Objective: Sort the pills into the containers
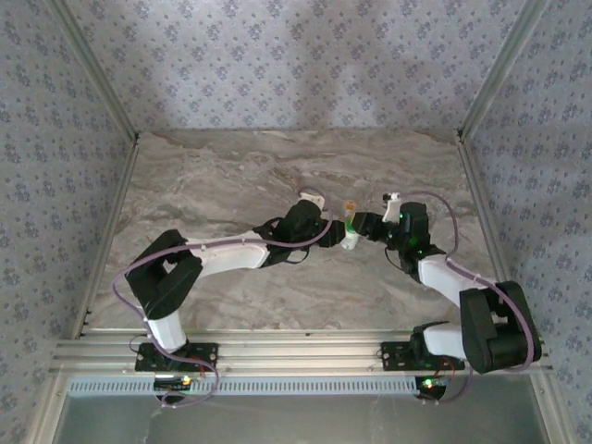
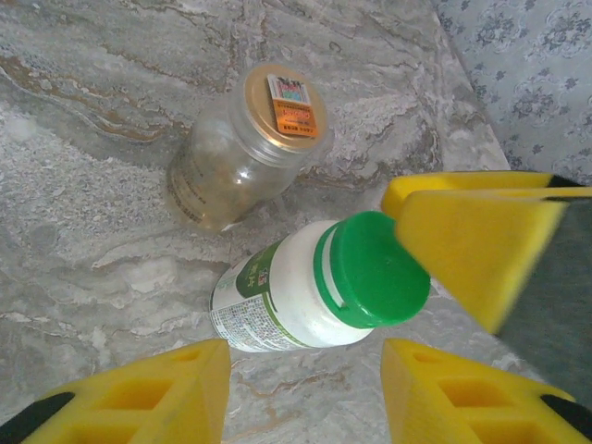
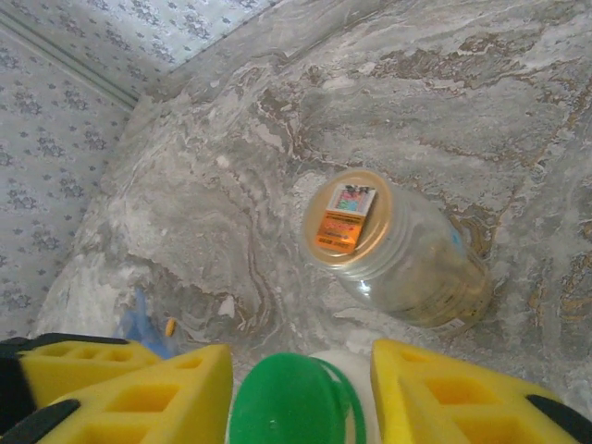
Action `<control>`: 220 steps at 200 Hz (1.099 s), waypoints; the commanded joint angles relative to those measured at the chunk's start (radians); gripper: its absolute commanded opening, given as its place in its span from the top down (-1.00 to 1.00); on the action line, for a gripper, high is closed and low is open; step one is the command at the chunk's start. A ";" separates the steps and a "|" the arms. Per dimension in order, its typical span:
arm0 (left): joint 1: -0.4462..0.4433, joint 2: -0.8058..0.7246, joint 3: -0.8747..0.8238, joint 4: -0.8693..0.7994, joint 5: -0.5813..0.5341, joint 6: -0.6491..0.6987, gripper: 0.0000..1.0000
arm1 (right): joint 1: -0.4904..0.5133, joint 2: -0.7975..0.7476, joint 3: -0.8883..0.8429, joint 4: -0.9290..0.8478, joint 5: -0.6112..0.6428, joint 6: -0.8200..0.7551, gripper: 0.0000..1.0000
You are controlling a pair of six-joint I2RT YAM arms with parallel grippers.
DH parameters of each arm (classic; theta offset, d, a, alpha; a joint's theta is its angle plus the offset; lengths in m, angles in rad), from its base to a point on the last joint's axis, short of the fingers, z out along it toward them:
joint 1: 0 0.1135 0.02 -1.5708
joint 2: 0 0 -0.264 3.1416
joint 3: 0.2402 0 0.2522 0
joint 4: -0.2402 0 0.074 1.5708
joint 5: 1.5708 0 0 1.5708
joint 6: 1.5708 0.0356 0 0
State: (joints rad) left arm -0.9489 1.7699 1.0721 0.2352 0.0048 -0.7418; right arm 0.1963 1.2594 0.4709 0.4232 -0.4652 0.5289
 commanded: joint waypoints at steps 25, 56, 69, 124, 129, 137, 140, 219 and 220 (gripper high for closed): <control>0.012 0.033 0.070 0.018 0.034 -0.006 0.06 | -0.034 -0.082 0.065 -0.226 -0.029 0.021 0.09; 0.021 0.077 0.111 0.019 0.059 -0.008 0.07 | -0.054 -0.092 0.051 -0.273 -0.052 0.014 0.15; 0.024 0.093 0.124 0.016 0.065 -0.009 0.08 | -0.064 -0.081 0.048 -0.270 -0.078 0.014 0.17; 0.029 0.164 0.175 0.006 0.090 -0.014 0.13 | -0.072 -0.050 0.044 -0.245 -0.121 0.006 0.24; 0.030 0.164 0.178 0.005 0.090 -0.014 0.14 | -0.073 -0.046 0.044 -0.245 -0.124 0.004 0.24; 0.029 0.168 0.180 0.005 0.090 -0.016 0.14 | -0.072 -0.038 0.044 -0.247 -0.124 0.002 0.25; 0.030 0.169 0.180 0.006 0.090 -0.017 0.14 | -0.073 -0.036 0.044 -0.246 -0.123 0.000 0.25; 0.029 0.188 0.154 -0.002 0.092 -0.031 0.23 | -0.106 0.044 0.020 -0.224 -0.110 0.011 0.36; 0.029 0.189 0.154 -0.002 0.093 -0.031 0.24 | -0.106 0.046 0.020 -0.224 -0.110 0.011 0.36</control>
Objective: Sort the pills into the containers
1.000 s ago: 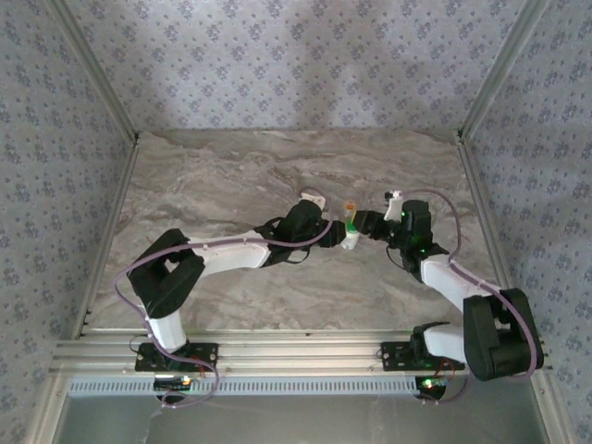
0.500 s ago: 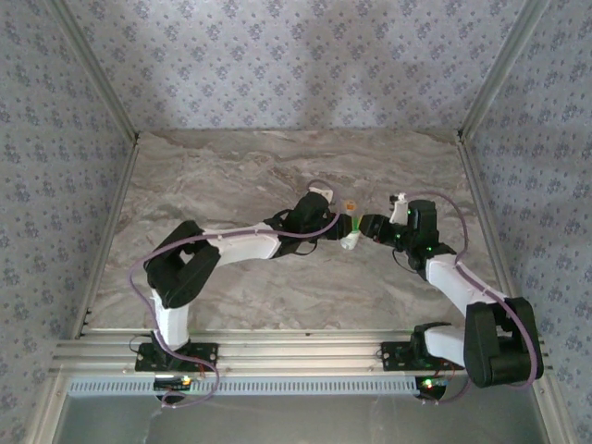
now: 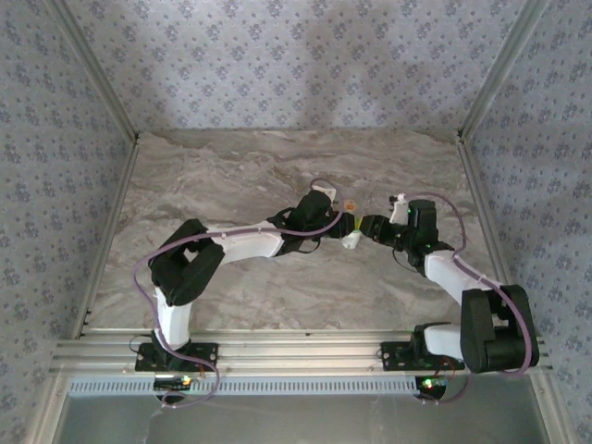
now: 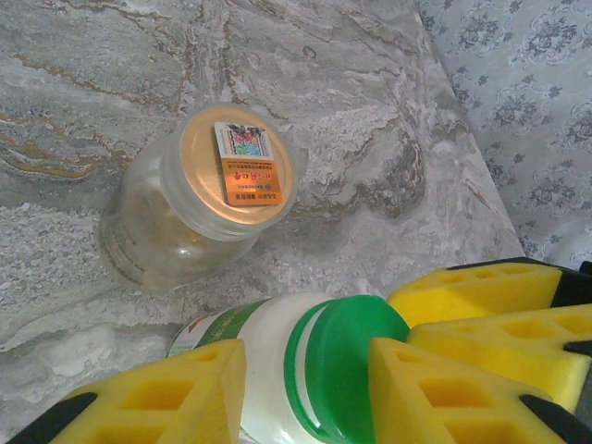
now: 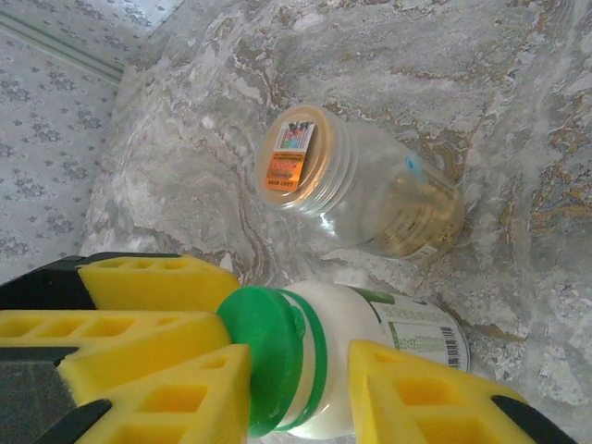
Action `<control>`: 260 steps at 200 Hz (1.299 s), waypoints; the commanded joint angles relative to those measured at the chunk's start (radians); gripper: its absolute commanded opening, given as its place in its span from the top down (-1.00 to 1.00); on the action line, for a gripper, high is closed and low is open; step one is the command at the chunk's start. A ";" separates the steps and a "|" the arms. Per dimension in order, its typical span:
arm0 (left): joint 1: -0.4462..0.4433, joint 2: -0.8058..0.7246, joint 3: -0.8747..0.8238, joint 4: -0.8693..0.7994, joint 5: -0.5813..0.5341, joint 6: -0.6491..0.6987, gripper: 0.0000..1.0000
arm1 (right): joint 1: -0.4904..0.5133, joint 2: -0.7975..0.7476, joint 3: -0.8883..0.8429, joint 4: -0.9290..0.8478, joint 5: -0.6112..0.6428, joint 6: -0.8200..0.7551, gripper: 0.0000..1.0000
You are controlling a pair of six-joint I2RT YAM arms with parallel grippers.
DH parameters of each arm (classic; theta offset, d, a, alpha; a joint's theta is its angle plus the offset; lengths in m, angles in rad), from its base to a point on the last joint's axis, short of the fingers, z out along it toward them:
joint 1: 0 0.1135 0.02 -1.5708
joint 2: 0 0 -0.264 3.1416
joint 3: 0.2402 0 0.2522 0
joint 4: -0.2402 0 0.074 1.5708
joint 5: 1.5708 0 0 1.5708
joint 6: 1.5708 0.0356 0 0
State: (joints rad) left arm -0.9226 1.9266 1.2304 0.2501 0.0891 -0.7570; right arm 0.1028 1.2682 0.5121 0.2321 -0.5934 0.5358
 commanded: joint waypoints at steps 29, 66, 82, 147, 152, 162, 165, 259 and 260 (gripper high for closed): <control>0.004 0.046 -0.021 -0.008 0.012 -0.037 0.29 | -0.008 0.046 -0.050 -0.032 0.030 0.015 0.43; 0.004 0.055 -0.065 0.021 0.012 -0.078 0.30 | 0.027 0.046 -0.107 -0.034 0.073 -0.003 0.47; 0.002 0.061 -0.081 0.033 0.011 -0.092 0.31 | 0.050 0.045 -0.134 -0.025 0.105 -0.009 0.48; -0.012 0.084 -0.119 0.050 -0.008 -0.139 0.35 | 0.095 0.045 -0.243 0.053 0.240 0.026 0.69; -0.012 0.086 -0.121 0.052 -0.007 -0.142 0.35 | 0.105 0.048 -0.253 0.064 0.270 0.034 0.71; -0.012 0.087 -0.127 0.056 -0.007 -0.148 0.35 | 0.129 0.067 -0.281 0.110 0.309 0.051 0.72; -0.012 0.087 -0.128 0.059 -0.007 -0.149 0.35 | 0.137 0.077 -0.286 0.126 0.314 0.056 0.71; -0.013 0.084 -0.107 0.035 -0.012 -0.140 0.35 | 0.154 0.025 -0.231 0.105 0.314 0.077 0.64; -0.013 0.083 -0.104 0.033 -0.011 -0.139 0.35 | 0.152 0.021 -0.227 0.100 0.311 0.077 0.64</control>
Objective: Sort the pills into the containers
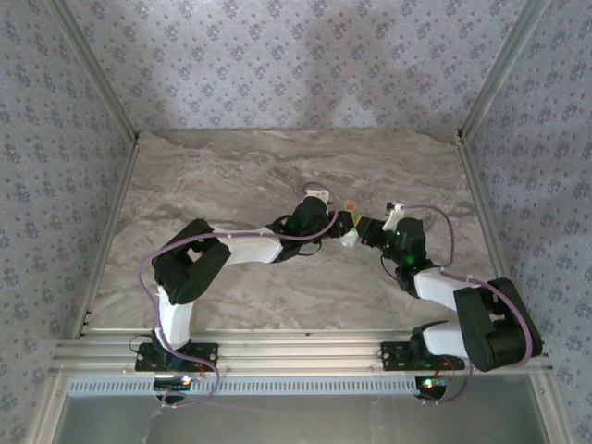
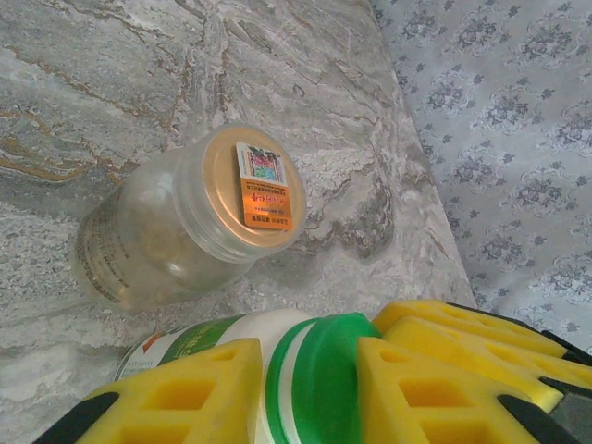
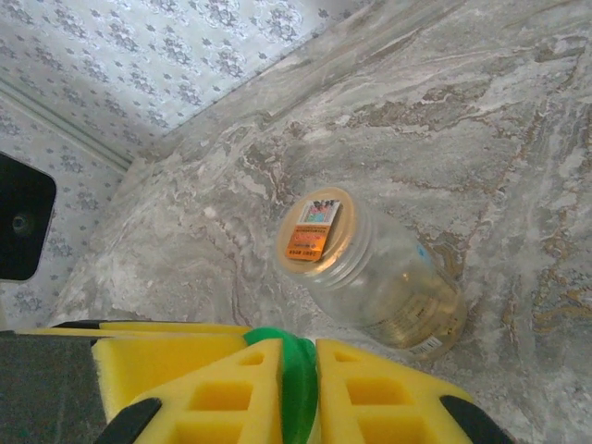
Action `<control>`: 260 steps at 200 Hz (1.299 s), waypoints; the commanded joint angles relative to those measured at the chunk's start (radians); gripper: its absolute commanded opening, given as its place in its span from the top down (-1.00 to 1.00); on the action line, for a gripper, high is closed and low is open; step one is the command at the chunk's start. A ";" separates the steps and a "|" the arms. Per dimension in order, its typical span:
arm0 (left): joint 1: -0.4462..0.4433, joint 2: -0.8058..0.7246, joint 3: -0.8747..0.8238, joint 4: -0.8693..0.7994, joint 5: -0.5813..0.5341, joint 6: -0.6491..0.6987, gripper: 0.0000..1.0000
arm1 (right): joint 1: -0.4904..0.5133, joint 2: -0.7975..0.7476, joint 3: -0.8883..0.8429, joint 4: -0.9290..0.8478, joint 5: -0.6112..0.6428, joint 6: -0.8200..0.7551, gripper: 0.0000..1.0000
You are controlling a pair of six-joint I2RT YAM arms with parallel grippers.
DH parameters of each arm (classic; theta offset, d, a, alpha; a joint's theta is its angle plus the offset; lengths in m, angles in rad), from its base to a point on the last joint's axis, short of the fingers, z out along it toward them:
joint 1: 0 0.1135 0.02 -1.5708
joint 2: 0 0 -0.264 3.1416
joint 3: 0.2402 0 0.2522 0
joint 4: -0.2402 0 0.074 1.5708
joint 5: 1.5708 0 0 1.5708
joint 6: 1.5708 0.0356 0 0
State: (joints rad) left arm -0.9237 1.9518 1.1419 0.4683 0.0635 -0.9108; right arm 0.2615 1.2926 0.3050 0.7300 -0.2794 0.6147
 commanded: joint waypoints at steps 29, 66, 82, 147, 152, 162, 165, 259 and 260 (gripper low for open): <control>-0.008 0.036 0.027 -0.232 0.004 0.043 0.35 | -0.053 -0.096 0.101 -0.507 -0.036 -0.005 0.57; 0.004 0.011 0.092 -0.284 -0.001 0.072 0.30 | -0.119 -0.146 0.229 -0.604 -0.086 -0.027 0.49; 0.011 -0.003 0.135 -0.316 0.007 0.090 0.27 | -0.118 -0.191 0.260 -0.660 -0.086 -0.049 0.46; 0.013 -0.110 0.282 -0.442 -0.029 0.188 0.14 | -0.017 -0.386 0.372 -0.914 0.006 -0.189 0.31; 0.013 -0.136 0.272 -0.446 -0.045 0.198 0.14 | -0.005 -0.391 0.377 -0.923 0.012 -0.196 0.30; 0.012 -0.194 0.235 -0.451 -0.086 0.220 0.14 | 0.029 -0.397 0.393 -0.954 0.023 -0.222 0.27; 0.013 -0.214 0.219 -0.453 -0.100 0.227 0.14 | 0.041 -0.395 0.400 -0.962 0.025 -0.231 0.27; 0.294 -0.942 -0.529 -0.621 -0.315 0.196 0.10 | 0.411 -0.041 0.608 -1.032 0.032 -0.454 0.14; 0.300 -0.948 -0.532 -0.621 -0.311 0.194 0.10 | 0.415 -0.035 0.608 -1.033 0.033 -0.456 0.14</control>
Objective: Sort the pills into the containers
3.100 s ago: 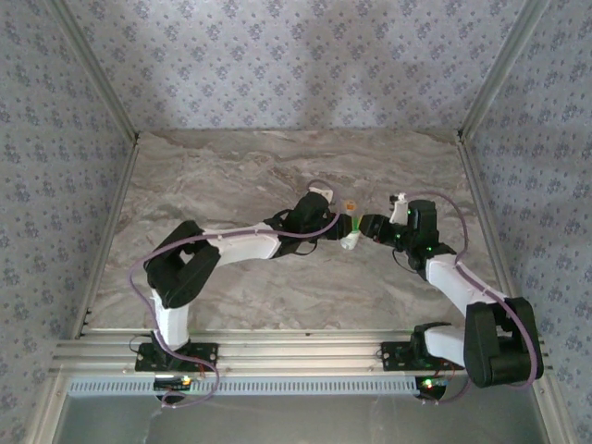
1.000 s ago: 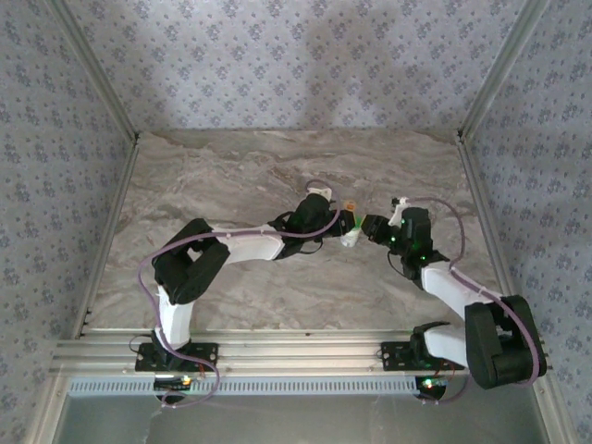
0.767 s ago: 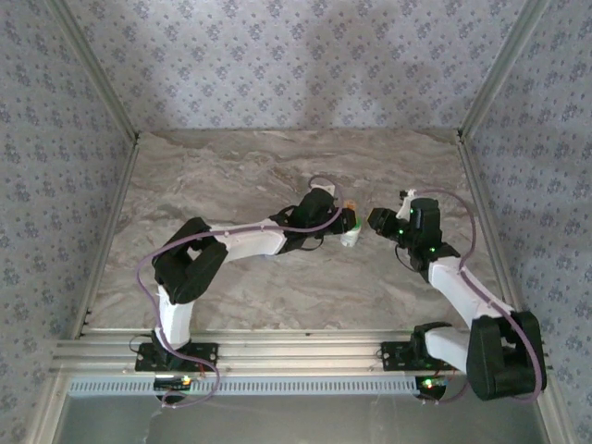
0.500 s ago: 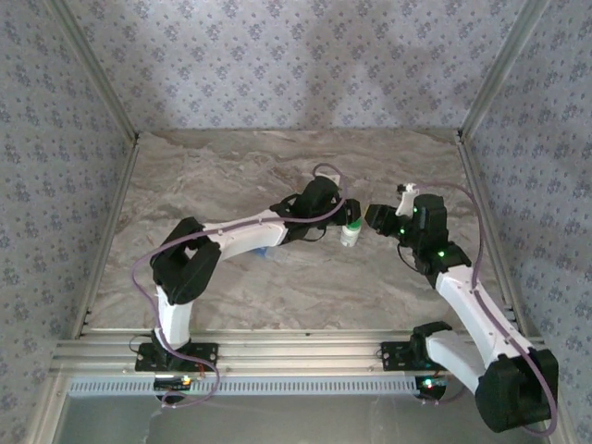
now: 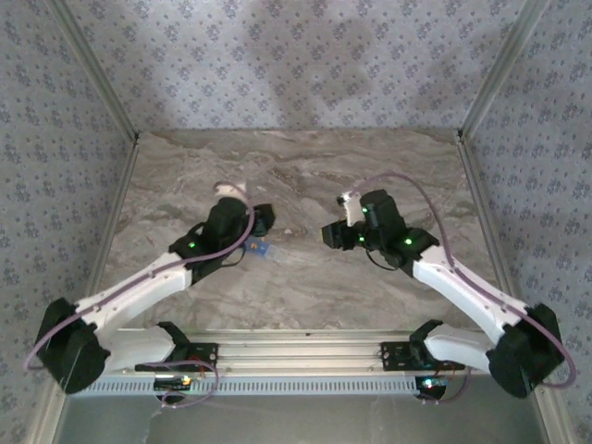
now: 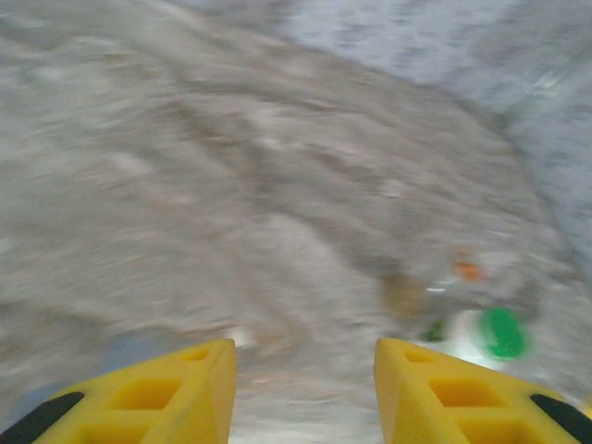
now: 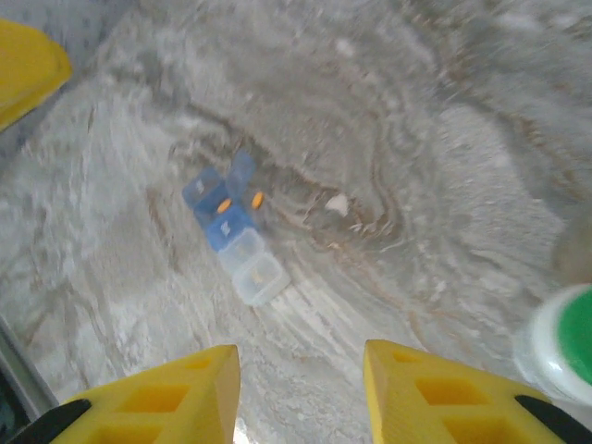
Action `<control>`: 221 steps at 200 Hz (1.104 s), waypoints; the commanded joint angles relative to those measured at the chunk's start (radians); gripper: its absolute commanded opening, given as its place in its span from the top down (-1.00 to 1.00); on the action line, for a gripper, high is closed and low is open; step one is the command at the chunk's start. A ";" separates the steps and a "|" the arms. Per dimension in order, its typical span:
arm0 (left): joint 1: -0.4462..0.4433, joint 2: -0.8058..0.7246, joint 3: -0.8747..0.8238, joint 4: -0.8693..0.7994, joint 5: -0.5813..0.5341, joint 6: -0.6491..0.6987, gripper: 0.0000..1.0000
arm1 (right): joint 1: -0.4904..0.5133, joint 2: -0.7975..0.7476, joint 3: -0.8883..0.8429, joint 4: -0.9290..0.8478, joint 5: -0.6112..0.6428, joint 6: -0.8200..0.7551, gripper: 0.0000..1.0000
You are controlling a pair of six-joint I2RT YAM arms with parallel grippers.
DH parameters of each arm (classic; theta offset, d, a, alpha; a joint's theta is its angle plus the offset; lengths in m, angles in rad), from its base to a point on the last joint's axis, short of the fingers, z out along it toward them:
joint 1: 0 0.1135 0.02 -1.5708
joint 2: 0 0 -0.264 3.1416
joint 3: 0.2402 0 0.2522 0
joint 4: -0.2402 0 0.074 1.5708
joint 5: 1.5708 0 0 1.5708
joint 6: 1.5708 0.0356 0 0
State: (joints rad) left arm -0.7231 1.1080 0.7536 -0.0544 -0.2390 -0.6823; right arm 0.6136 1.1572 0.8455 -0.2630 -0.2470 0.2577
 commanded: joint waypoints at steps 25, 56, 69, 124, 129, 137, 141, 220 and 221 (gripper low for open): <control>0.260 -0.184 -0.262 -0.082 0.114 -0.060 0.10 | 0.120 0.235 0.124 -0.041 0.001 -0.143 0.09; 0.428 -0.136 -0.313 0.014 0.306 -0.075 0.09 | 0.199 0.381 0.203 -0.078 0.055 -0.189 0.07; 0.464 -0.089 -0.315 0.062 0.357 -0.084 0.09 | 0.229 0.436 0.237 -0.104 0.097 -0.209 0.03; 0.470 0.109 -0.257 0.211 0.424 -0.095 0.11 | 0.288 0.593 0.313 -0.147 0.199 -0.253 -0.21; 0.470 0.126 -0.253 0.224 0.429 -0.099 0.11 | 0.291 0.603 0.319 -0.146 0.202 -0.253 -0.23; 0.469 0.150 -0.247 0.244 0.436 -0.106 0.12 | 0.296 0.618 0.328 -0.141 0.207 -0.253 -0.25; 0.469 0.162 -0.245 0.254 0.437 -0.111 0.13 | 0.296 0.626 0.334 -0.137 0.209 -0.253 -0.27; 0.407 0.304 -0.209 0.323 0.421 -0.128 0.19 | 0.263 0.721 0.377 -0.093 0.252 -0.242 -0.33; 0.405 0.307 -0.207 0.324 0.420 -0.128 0.19 | 0.261 0.722 0.377 -0.093 0.252 -0.242 -0.33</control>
State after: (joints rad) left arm -0.2798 1.3750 0.5049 0.2268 0.1722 -0.8032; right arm 0.9070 1.8641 1.2053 -0.3649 -0.0273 0.0174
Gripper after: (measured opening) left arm 0.410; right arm 0.665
